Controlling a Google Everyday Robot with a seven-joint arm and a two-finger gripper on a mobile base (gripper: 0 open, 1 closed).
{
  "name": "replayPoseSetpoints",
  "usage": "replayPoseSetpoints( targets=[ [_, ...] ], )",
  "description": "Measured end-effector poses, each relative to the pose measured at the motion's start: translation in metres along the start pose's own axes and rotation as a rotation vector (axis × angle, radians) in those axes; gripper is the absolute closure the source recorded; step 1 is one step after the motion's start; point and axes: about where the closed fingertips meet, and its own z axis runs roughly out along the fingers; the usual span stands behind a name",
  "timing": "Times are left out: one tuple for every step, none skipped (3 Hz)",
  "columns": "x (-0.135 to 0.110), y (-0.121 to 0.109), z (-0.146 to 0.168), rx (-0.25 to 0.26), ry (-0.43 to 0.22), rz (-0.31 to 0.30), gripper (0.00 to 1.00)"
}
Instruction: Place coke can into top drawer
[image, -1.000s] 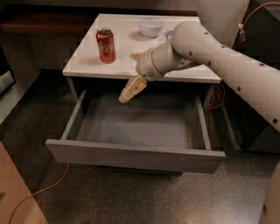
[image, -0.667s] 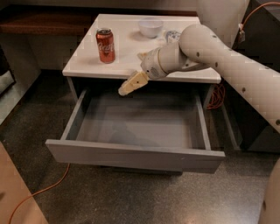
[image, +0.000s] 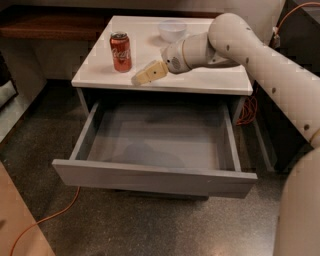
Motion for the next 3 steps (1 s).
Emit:
replayPoseSetpoints(
  targets=[
    [-0.017,-0.017,0.011,0.002,-0.012,0.024,0.00],
    [-0.027,-0.035,0.030,0.022,-0.014,0.044,0.00],
    [-0.036,-0.052,0.045,0.063,-0.033,0.067,0.00]
  ],
)
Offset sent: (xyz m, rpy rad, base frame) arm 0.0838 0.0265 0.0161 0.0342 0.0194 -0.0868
